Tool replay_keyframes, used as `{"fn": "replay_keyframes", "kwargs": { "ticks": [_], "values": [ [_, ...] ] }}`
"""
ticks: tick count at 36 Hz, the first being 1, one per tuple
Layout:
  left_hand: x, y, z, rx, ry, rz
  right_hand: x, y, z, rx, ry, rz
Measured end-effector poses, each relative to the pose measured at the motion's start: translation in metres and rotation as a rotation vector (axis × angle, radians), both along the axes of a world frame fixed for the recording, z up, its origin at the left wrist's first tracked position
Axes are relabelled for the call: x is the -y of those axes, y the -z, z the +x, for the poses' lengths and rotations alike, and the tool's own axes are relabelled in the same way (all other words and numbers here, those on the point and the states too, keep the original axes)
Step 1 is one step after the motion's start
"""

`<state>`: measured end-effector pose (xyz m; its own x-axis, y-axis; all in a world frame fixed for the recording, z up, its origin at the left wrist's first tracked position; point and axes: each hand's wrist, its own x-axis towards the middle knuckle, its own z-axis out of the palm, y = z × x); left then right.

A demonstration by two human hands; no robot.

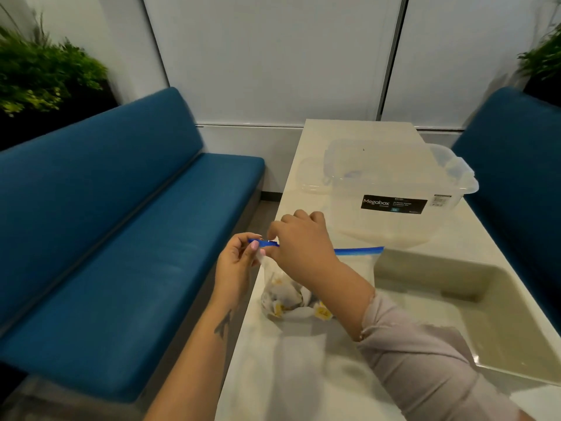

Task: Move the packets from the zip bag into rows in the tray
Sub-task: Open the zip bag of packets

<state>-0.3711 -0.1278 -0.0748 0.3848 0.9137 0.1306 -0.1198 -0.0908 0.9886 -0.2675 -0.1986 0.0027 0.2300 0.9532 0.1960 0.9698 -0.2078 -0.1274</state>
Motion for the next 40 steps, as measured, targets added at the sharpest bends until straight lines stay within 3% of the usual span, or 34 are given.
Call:
{"fn": "replay_keyframes", "kwargs": {
  "ticks": [6,16,40],
  "values": [
    [0.001,-0.003,0.002,-0.002,0.029,0.015,-0.007,0.011,-0.001,0.124,0.015,-0.005],
    [0.001,-0.006,0.007,-0.045,0.046,0.097,0.002,0.011,0.007,0.146,-0.005,0.021],
    [-0.007,-0.002,0.011,-0.14,-0.067,0.094,0.084,0.019,0.094,-0.02,0.196,0.104]
  ]
}}
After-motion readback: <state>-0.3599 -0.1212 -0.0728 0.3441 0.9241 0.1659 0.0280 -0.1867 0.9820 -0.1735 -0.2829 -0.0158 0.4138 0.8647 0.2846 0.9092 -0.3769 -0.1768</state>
